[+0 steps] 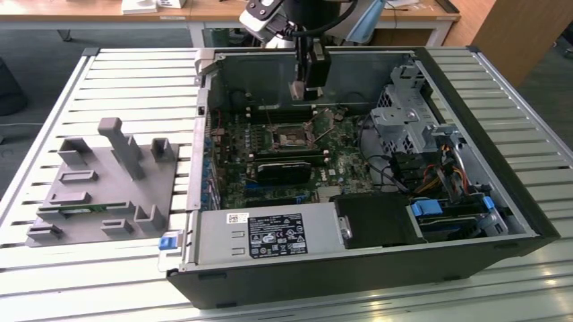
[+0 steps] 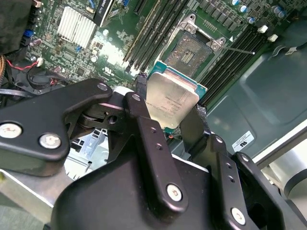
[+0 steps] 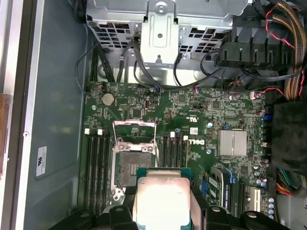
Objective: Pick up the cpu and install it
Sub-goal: 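Place the cpu into insertion slot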
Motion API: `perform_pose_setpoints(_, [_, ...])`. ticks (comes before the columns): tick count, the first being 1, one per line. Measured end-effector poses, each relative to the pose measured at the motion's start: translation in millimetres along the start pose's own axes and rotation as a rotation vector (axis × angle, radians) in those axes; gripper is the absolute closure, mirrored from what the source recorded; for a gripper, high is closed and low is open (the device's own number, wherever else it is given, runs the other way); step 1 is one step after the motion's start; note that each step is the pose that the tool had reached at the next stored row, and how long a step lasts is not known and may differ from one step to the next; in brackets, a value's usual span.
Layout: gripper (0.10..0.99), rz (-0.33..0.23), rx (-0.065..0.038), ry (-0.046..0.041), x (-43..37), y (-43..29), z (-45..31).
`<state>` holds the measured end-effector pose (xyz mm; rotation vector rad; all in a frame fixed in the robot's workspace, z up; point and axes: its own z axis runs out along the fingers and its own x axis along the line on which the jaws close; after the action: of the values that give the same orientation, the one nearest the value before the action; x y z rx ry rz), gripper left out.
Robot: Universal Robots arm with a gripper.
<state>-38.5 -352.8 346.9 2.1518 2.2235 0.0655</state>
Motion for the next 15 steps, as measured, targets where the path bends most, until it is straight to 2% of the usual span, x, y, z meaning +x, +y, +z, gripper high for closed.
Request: perform_pose_setpoints(15, [0.561, 0.0, 0.0, 0.0, 0.0, -0.5, 8.1])
